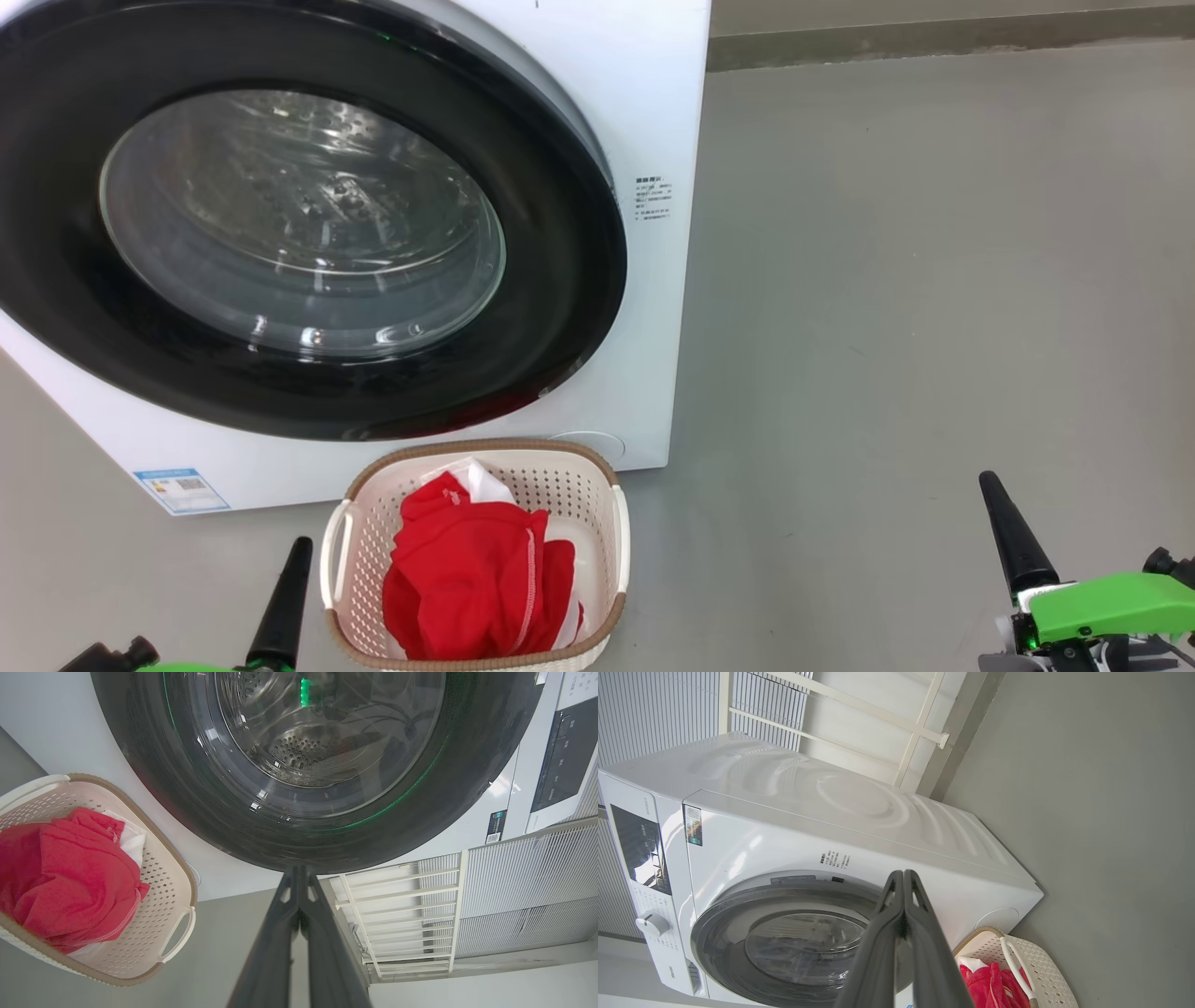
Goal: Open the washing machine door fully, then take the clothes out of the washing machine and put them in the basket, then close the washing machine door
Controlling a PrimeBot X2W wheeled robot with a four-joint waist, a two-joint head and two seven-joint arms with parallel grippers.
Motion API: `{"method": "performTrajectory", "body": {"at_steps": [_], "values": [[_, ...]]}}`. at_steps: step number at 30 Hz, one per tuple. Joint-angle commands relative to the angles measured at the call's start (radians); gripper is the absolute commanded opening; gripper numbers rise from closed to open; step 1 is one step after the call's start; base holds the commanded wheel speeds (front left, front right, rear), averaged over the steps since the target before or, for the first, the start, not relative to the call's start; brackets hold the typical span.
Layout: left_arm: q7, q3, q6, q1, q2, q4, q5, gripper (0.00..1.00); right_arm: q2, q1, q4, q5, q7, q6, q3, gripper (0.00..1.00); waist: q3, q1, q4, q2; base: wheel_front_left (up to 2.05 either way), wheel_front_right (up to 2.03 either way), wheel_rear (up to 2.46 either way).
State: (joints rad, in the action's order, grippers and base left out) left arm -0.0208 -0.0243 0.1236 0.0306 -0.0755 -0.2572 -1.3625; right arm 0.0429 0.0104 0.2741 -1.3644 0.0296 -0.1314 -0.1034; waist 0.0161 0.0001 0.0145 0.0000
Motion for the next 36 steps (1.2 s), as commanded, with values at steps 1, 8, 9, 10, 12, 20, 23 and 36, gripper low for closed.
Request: {"method": "performTrajectory", "body": {"at_steps": [1, 8, 9, 10, 12, 20, 23, 36], "values": [[-0.01, -0.034, 0.006, 0.051, -0.007, 0.02, -0.033, 0.0, 0.015, 0.058, -0.028, -0.027, 0.007, 0.001, 0.012, 0.0, -0.001, 0.0, -0.001, 0.0, 0.0, 0.0, 0.0], [-0.03, -0.045, 0.006, 0.059, -0.001, 0.018, -0.103, 0.0, 0.015, 0.069, -0.028, -0.096, 0.028, 0.001, 0.008, 0.0, -0.005, 0.0, -0.005, 0.0, 0.0, 0.0, 0.0], [-0.033, -0.047, 0.006, 0.06, 0.0, 0.018, -0.113, 0.0, 0.015, 0.071, -0.028, -0.105, 0.031, 0.001, 0.007, 0.0, -0.005, 0.0, -0.006, 0.0, 0.0, 0.0, 0.0], [-0.036, -0.048, 0.006, 0.061, 0.0, 0.017, -0.123, 0.0, 0.015, 0.073, -0.029, -0.115, 0.034, 0.001, 0.007, 0.0, -0.006, 0.0, -0.006, 0.0, 0.0, 0.0, 0.0], [-0.042, -0.051, 0.006, 0.063, 0.002, 0.017, -0.143, 0.0, 0.015, 0.076, -0.029, -0.135, 0.04, 0.001, 0.006, 0.0, -0.007, 0.0, -0.007, 0.0, 0.0, 0.0, 0.0], [-0.066, -0.064, 0.007, 0.072, 0.008, 0.014, -0.222, 0.0, 0.015, 0.09, -0.029, -0.213, 0.064, 0.001, 0.001, 0.0, -0.011, 0.0, -0.012, 0.0, 0.0, 0.0, 0.0], [-0.074, -0.069, 0.007, 0.075, 0.011, 0.013, -0.252, 0.0, 0.014, 0.095, -0.03, -0.242, 0.073, 0.001, -0.001, 0.0, -0.013, 0.0, -0.014, 0.0, 0.0, 0.0, 0.0], [-0.079, -0.073, 0.007, 0.076, 0.013, 0.013, -0.26, 0.0, 0.013, 0.097, -0.03, -0.25, 0.078, 0.001, -0.003, 0.0, -0.013, 0.0, -0.015, 0.0, 0.0, 0.0, 0.0]]}}
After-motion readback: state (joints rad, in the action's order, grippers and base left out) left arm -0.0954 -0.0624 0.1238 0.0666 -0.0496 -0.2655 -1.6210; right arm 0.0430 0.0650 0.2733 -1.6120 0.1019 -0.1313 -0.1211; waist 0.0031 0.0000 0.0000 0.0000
